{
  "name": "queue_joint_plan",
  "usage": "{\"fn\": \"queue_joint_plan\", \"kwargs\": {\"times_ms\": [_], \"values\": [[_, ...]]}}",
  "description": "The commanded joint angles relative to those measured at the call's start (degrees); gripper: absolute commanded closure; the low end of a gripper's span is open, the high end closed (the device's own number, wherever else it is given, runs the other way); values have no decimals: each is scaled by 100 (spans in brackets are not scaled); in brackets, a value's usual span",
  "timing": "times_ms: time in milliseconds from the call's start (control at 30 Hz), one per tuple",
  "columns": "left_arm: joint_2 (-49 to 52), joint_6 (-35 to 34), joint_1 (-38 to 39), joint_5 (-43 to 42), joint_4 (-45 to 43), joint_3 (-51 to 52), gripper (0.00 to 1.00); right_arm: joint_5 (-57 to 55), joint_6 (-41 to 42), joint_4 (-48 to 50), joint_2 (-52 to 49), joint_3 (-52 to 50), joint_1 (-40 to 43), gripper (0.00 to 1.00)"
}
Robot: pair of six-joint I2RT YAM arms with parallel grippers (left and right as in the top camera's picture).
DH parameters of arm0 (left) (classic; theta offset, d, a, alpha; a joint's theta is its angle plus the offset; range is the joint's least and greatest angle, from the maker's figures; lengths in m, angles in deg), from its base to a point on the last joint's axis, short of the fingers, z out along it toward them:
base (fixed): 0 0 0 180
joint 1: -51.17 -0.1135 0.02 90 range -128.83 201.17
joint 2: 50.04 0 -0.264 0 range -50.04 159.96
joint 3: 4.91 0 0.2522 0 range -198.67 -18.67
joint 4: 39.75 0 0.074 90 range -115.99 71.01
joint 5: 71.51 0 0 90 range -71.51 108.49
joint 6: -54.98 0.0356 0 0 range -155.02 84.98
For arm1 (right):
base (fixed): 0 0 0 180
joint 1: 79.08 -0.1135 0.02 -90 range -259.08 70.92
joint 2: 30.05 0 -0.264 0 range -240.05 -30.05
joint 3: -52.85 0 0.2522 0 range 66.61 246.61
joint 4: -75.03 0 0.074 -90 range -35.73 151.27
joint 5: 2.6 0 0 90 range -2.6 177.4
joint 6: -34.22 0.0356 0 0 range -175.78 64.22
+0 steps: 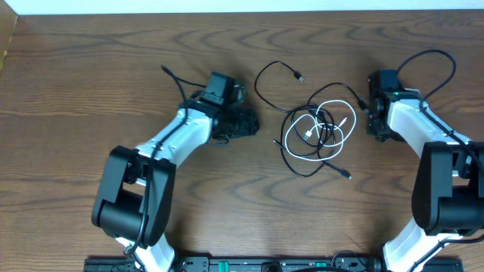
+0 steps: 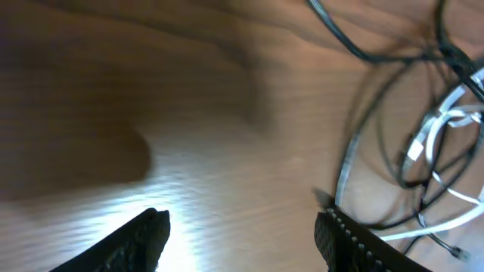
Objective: Untangle cables
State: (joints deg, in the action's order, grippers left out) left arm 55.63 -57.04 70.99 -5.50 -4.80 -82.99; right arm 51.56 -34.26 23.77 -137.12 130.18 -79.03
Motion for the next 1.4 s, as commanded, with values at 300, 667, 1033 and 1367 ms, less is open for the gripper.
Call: {"fn": "queue_joint_plan", "kwargs": {"times_ms": [300, 667, 1033, 1367], "values": [[83, 166, -852, 223, 74, -42, 33, 1427, -363, -754, 769, 402, 243, 13], [81, 164, -909, 221, 122, -42, 33, 5790, -1928, -601, 1685, 573, 498, 1], [81, 164, -909, 221, 122, -42, 33, 8271, -2745, -568, 247, 494, 431, 7], [79, 164, -909, 219, 120, -42, 33, 9265, -3357, -514, 35, 496, 118, 26]]}}
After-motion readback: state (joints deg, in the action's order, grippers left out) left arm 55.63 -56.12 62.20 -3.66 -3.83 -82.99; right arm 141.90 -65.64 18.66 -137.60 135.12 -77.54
